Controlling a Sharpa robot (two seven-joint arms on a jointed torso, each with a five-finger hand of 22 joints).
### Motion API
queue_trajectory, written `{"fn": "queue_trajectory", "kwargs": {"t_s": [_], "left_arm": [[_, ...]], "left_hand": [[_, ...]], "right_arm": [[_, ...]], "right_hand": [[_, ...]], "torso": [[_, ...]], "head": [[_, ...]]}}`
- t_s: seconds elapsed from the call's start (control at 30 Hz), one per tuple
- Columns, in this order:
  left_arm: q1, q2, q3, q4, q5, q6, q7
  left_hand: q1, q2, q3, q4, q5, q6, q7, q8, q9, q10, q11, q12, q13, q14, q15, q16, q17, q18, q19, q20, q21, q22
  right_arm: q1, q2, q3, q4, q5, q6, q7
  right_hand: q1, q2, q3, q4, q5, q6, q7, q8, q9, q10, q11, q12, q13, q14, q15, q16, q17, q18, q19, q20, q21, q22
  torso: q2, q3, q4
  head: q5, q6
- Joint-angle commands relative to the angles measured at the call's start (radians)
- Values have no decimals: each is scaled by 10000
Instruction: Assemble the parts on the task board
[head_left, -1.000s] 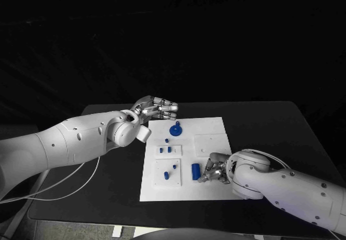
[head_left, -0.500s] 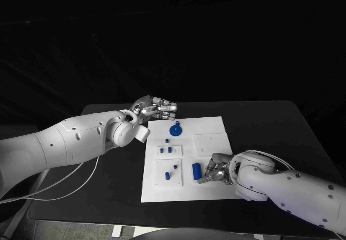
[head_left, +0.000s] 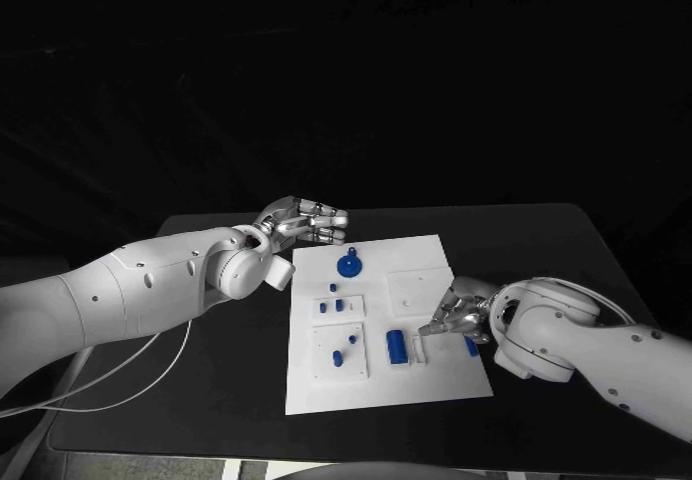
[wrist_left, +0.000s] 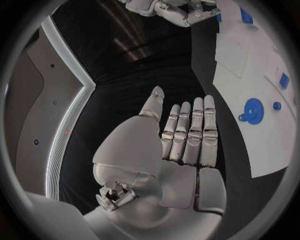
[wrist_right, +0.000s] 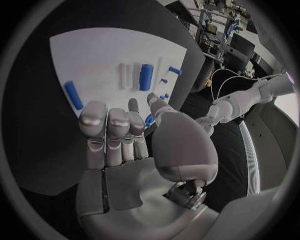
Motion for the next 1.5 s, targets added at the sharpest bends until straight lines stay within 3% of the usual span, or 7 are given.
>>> {"fn": "queue_trajectory", "kwargs": {"t_s": [0.03,0.23,0.33,0.53,1.03,1.33,1.5], "left_arm": [[2,-13,6,61,-26,72,198],[2,-49,6,97,-26,37,264],[2,-57,5,104,-26,33,281],[1,-68,5,110,-26,43,286],[0,-83,4,119,-26,103,266],[0,-90,3,112,-25,144,250],[-1,-95,3,110,-25,150,244]], "left_hand": [[-43,54,39,-35,54,22,62,28,-8,-21,-12,-42,1,41,15,-2,14,-28,33,-1,62,-9],[-39,61,42,-39,58,28,58,30,-8,7,-17,-43,1,48,12,-3,15,-29,35,-4,65,-10],[-39,61,42,-39,58,28,58,30,-8,7,-17,-43,1,48,12,-3,15,-29,35,-4,65,-10],[-39,61,42,-39,58,28,58,30,-8,7,-17,-43,1,48,12,-3,15,-29,35,-4,65,-10],[-39,61,42,-39,58,28,58,30,-8,7,-17,-43,1,48,12,-3,15,-29,35,-4,65,-10],[-63,70,28,-42,42,34,61,26,-9,10,-19,-45,1,45,13,-4,13,-36,30,-7,72,-21],[-63,70,28,-42,42,34,61,26,-9,10,-19,-45,1,45,13,-4,13,-36,30,-7,72,-21]], "right_arm": [[16,-203,186,-169,-138,-9,-72],[38,-492,442,-413,196,308,59],[41,-604,491,-428,51,373,-21],[43,-771,517,-489,-1066,772,-480],[-98,-769,499,-914,-2018,1754,-776],[-357,-540,345,-1079,-1881,1822,-774],[-464,-428,277,-1075,-1778,1802,-764]], "right_hand": [[-107,-10,201,-249,214,19,-12,-27,266,69,8,69,72,48,-54,74,20,-127,568,-35,81,1110],[-369,-56,227,-269,80,-542,183,-36,301,5,120,-33,43,34,24,29,-18,-113,532,24,24,1092],[-244,-127,254,-13,82,-563,213,-36,6,14,148,-1,49,41,53,60,-12,-70,535,75,43,1096],[-200,-67,558,-301,7,-319,122,-33,72,17,87,-24,35,41,10,92,13,-102,550,29,89,1102],[-551,-223,771,-116,-336,-300,113,-34,160,-33,92,-125,-18,35,11,72,27,-128,535,24,66,1099],[-1288,-797,1141,908,-878,-355,119,-29,177,-31,88,-149,-25,29,-2,73,75,-137,538,-2,72,1102],[-1284,-877,944,1292,-883,-359,117,-23,145,-20,82,-180,-9,44,-9,65,123,-161,535,-23,56,1095]], "torso": [[3,-4,3],[4,12,6],[1,20,12],[3,0,18],[2,-12,31],[2,-6,31],[4,2,21]], "head": [[-153,60],[-325,120],[-423,156],[-515,163],[-669,123],[-671,68],[-651,55]]}}
